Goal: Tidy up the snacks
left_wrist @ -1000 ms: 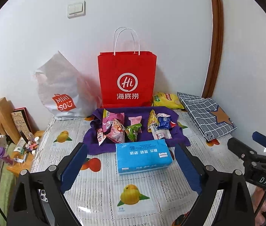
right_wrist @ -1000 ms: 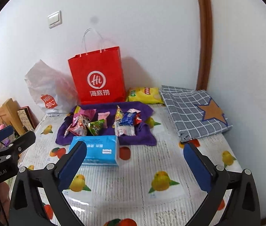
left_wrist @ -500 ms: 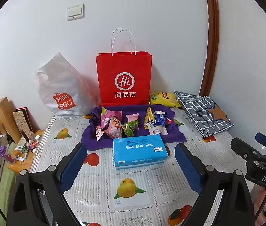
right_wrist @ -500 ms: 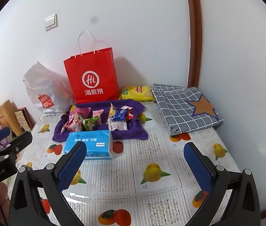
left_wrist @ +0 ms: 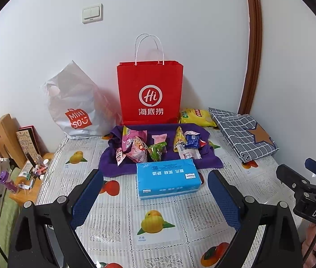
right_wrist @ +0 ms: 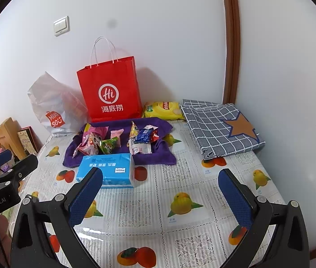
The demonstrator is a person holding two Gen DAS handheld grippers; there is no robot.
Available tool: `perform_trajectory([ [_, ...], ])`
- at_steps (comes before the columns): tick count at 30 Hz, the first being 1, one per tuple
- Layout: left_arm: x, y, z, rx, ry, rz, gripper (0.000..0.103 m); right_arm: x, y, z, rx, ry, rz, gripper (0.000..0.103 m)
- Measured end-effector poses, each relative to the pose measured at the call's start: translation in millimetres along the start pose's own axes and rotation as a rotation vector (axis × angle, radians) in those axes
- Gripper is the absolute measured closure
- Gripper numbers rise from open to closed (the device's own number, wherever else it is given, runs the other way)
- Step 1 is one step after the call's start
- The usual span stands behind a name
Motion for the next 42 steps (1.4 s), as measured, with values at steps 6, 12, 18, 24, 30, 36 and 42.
perform_trajectory([
  [6, 0.2, 0.8, 0.7, -0.002, 0.0, -0.002, 0.008, 1.0, 1.1, 0.0, -0.001, 0.001, -0.001, 0.001],
  [12, -0.3, 2.2, 1.6, -0.003, 0.002, -0.008, 0.008, 0.9, 2.4, 0.6, -0.004, 0.0, -0.003, 0.001],
  [18, -0.5, 3.2, 1.8, -0.006, 0.001, -0.01, 0.008, 1.7, 4.3, 1.0, -0.006, 0.001, -0.007, 0.001],
  [24, -0.5, 3.3, 1.4, -0.008, 0.0, -0.01, 0.008, 1.5, 5.4, 0.8, -0.011, -0.003, -0.006, 0.001],
  [30, -0.5, 3.5, 1.3, -0.006, 0.0, -0.009, 0.008, 2.3, 5.0, -0.6, -0.013, -0.005, -0.005, 0.001],
  [36, -1.0, 4.0, 0.9, -0.006, -0.001, -0.011, 0.008, 1.8, 4.6, -2.9, -0.014, -0.011, -0.006, 0.001],
  [42, -1.2, 4.1, 0.4, -0.008, -0.001, -0.012, 0.008, 1.2, 3.2, -5.6, -0.013, -0.015, -0.007, 0.001],
])
Point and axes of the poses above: each gripper's, at about its wrist camera, not at the fingertips, and z roughly the way its jaws point, y to its left, x to its underside, the point moved 3 cm from there along z, roughly the way its jaws point, and after that the axes turned 6 degrees about -z, right-handed, at the moved point
